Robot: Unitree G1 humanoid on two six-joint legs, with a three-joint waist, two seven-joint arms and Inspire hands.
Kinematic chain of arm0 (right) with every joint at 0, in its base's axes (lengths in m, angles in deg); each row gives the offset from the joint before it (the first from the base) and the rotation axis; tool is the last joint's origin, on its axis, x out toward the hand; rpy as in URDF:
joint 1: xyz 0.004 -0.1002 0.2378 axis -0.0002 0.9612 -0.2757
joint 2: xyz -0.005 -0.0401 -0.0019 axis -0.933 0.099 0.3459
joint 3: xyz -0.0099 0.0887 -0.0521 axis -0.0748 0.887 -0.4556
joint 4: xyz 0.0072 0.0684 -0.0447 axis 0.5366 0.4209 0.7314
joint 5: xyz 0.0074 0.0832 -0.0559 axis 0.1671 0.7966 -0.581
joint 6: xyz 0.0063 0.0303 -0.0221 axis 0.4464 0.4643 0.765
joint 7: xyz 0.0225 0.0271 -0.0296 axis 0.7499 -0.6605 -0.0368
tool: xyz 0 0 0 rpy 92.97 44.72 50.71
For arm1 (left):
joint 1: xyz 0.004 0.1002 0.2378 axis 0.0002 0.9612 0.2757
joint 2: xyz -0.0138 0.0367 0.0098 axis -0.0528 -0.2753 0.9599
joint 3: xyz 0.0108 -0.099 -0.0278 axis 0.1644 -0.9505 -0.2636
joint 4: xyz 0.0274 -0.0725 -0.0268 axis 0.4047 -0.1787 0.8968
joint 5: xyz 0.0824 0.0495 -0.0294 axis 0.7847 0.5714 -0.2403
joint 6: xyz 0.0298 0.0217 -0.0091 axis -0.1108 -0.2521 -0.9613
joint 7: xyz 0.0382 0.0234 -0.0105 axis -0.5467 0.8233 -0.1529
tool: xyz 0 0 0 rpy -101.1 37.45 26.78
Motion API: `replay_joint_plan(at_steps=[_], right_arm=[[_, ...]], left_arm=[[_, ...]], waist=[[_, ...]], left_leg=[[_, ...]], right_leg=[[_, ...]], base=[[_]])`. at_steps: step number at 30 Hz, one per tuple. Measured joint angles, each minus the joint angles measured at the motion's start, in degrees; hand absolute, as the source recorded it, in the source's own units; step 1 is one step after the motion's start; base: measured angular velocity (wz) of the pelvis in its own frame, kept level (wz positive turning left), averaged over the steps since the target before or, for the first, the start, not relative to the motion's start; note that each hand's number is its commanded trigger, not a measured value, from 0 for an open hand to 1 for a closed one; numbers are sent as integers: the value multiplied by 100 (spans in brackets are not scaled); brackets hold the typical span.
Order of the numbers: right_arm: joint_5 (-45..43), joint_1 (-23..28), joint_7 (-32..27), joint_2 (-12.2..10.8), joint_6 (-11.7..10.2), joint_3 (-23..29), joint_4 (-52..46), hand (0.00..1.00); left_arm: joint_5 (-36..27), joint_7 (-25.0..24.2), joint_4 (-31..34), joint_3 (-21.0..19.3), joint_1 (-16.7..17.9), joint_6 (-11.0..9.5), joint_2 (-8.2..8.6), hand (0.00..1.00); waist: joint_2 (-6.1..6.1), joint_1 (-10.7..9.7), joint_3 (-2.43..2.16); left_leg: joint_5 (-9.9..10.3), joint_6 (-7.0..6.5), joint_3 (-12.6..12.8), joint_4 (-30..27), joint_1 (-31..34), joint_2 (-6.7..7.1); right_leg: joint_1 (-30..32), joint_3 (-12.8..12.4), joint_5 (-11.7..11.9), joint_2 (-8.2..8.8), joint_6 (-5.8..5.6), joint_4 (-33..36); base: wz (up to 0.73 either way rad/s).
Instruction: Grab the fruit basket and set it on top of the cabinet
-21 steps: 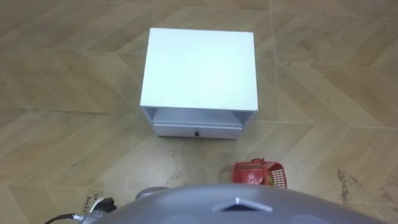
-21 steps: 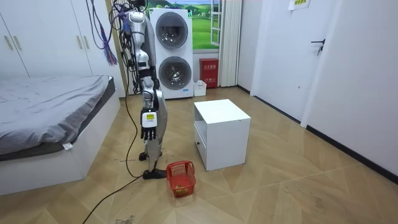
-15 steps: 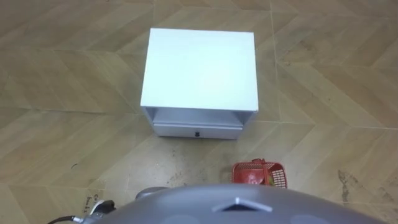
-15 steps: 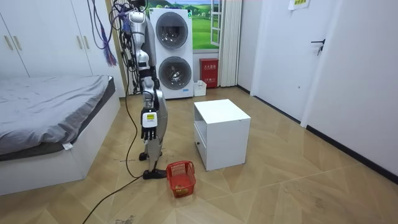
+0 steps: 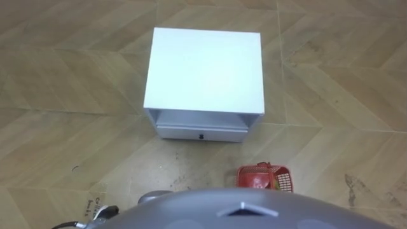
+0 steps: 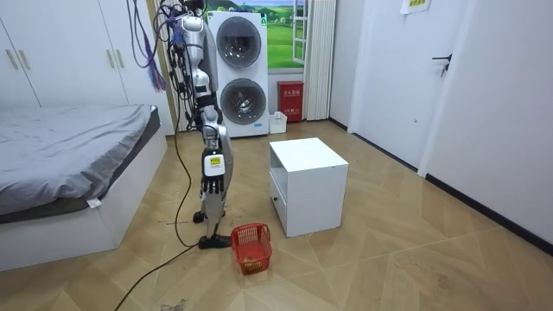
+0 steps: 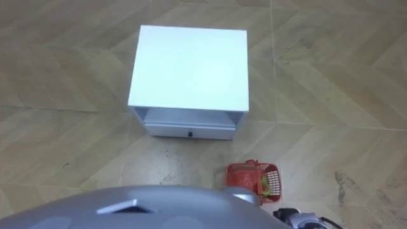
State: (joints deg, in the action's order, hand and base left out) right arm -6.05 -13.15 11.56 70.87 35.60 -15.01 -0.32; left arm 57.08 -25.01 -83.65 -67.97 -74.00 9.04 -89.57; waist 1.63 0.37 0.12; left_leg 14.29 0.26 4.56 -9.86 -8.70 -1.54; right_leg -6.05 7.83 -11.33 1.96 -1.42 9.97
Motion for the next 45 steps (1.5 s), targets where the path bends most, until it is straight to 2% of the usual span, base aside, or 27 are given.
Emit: replay_joint_plan(at_steps=[7,12,13,14,16,17,18,19,20,21,22,23,25,28,31,32,33,34,35,36,37,38,40,41,42,43,45], right_arm=[[0,-4,4,-5,-26,33,-45,0],[7,-129,-145,-7,-11,96,-130,0],[49,-130,-192,-7,-23,227,-256,0],[54,-192,-228,-1,-64,334,-321,0],[50,-360,-321,28,-85,325,-321,0],[53,-428,-407,83,-95,322,-355,0],[54,-438,-456,116,-103,337,-408,0],[56,-465,-507,201,-134,376,-567,0],[88,-537,-529,219,-164,485,-702,0],[105,-534,-555,188,-188,562,-714,0],[204,-526,-586,181,-189,698,-683,0],[386,-535,-664,193,-218,704,-691,0],[711,-731,-795,210,-377,674,-674,0],[1040,-1383,-925,199,-694,615,-713,0],[1350,-1985,-953,107,-880,299,-677,0],[1492,-2211,-985,72,-950,195,-614,0],[1577,-2316,-987,56,-985,182,-557,0],[1708,-2501,-1001,47,-1038,170,-490,0],[1784,-2627,-1034,49,-1057,154,-429,0],[1815,-2655,-1060,46,-1062,158,-439,0],[1874,-2652,-1107,159,-1062,206,-466,0],[1922,-2672,-1171,320,-1058,261,-484,0],[1978,-2714,-1278,498,-1040,304,-558,0],[1985,-2730,-1366,521,-1022,352,-690,0],[2001,-2751,-1382,517,-1024,377,-739,0],[2108,-2764,-1384,500,-1031,461,-843,0],[2341,-2801,-1457,506,-1089,545,-996,0]], left_arm=[[2,-117,-2,-7,-7,-101,-7,0],[21,-156,16,-4,-114,-158,-13,0],[21,-158,61,-23,-156,-166,-18,0],[24,-157,59,-38,-209,-200,-44,0],[19,-147,-37,-57,-268,-265,-110,0],[20,-145,-167,-138,-321,-330,-126,0],[26,-146,-220,-164,-339,-371,-128,0],[47,-153,-265,-176,-352,-472,-118,0],[44,-162,-267,-244,-443,-562,-147,0],[51,-164,-267,-309,-520,-579,-189,0],[47,-154,-244,-351,-543,-660,-285,0],[30,-138,-233,-348,-536,-655,-372,0],[-23,-104,-148,-377,-526,-618,-442,0],[-57,-59,-160,-398,-585,-541,-423,0],[-374,200,-354,-336,-1168,-561,-539,0],[-530,330,-353,-316,-1460,-615,-589,0],[-654,400,-356,-288,-1587,-655,-608,0],[-896,501,-386,-203,-1783,-732,-625,0],[-1080,524,-435,-117,-1848,-820,-626,0],[-1117,517,-474,-81,-1829,-859,-626,0],[-1139,504,-586,57,-1872,-893,-594,0],[-1163,484,-680,236,-1952,-912,-600,0],[-1324,532,-853,372,-2057,-989,-618,0],[-1361,567,-1016,372,-2085,-1010,-633,0],[-1375,603,-1076,371,-2050,-1007,-640,0],[-1514,660,-1152,375,-1943,-1015,-674,0],[-1763,754,-1208,425,-1833,-1068,-729,0]], waist=[[4,0,4],[-6,-8,47],[-68,-6,12],[-39,3,45],[-44,18,60],[-48,25,95],[-94,17,62],[-214,4,-13],[-334,-2,-38],[-264,-1,-9],[-111,44,-5],[-13,206,-13],[140,528,-23],[208,633,-50],[284,618,-8],[360,614,37],[374,593,48],[376,598,60],[318,673,89],[280,707,125],[321,608,101],[391,573,104],[420,456,121],[436,453,124],[455,445,128],[534,455,117],[599,442,122]], left_leg=[[1,-1,3,-45,26,36],[63,-105,42,-311,322,129],[79,-131,80,-442,462,141],[90,-151,159,-557,582,160],[102,-175,294,-690,739,196],[148,-319,355,-831,948,205],[149,-347,351,-852,1046,219],[157,-385,403,-797,1235,203],[175,-475,866,-797,1427,80],[155,-526,1028,-817,1470,123],[126,-596,1269,-862,1487,231],[152,-652,1470,-868,1500,308],[182,-705,1700,-977,1652,328],[201,-776,1818,-1450,2365,189],[218,-803,1674,-2365,3515,-94],[243,-839,1506,-2923,4067,-215],[249,-842,1377,-3259,4372,-293],[249,-838,911,-3963,4944,-359],[189,-778,437,-4821,5510,-433],[204,-685,261,-5184,5815,-414],[205,-597,86,-5099,6125,0],[432,-564,-23,-5302,6393,167],[729,-737,104,-6047,6926,208],[940,-780,152,-6508,7128,212],[1056,-770,187,-6711,7171,219],[1236,-840,296,-7009,7218,249],[1413,-890,405,-7435,7299,324]], right_leg=[[53,3,-45,53,-20,70],[455,-3,-241,202,-55,598],[625,-14,-242,232,-58,725],[770,-30,-238,269,-60,851],[942,-206,-191,293,-80,968],[1031,-338,-85,290,-107,934],[1082,-403,-38,289,-139,869],[1227,-451,116,257,-221,665],[1480,-253,39,344,-184,1080],[1602,-82,-177,498,-137,1654],[1650,123,-441,781,-115,2745],[1633,81,-472,877,-110,3665],[1533,8,-360,928,-139,4603],[1130,323,-46,1196,-137,4573],[865,384,74,1346,-308,3482],[835,367,89,1388,-373,3004],[833,349,-196,1355,-459,2888],[852,350,-819,1213,-477,2792],[898,332,-1341,1046,-349,2877],[899,312,-1583,1009,-356,3035],[1128,236,-2127,1128,-378,3622],[1519,151,-2616,1340,-475,4525],[2051,80,-2967,1558,-513,5910],[2303,-20,-2986,1682,-516,6705],[2370,-28,-2986,1769,-514,7033],[2469,-58,-2984,1970,-511,7573],[2582,-170,-2971,2206,-484,8260]], base=[[0],[1],[-11],[-16],[-33],[-33],[-25],[-5],[17],[60],[73],[51],[-24],[-26],[-1],[13],[9],[-21],[-38],[-31],[9],[37],[50],[30],[5],[6],[17]])
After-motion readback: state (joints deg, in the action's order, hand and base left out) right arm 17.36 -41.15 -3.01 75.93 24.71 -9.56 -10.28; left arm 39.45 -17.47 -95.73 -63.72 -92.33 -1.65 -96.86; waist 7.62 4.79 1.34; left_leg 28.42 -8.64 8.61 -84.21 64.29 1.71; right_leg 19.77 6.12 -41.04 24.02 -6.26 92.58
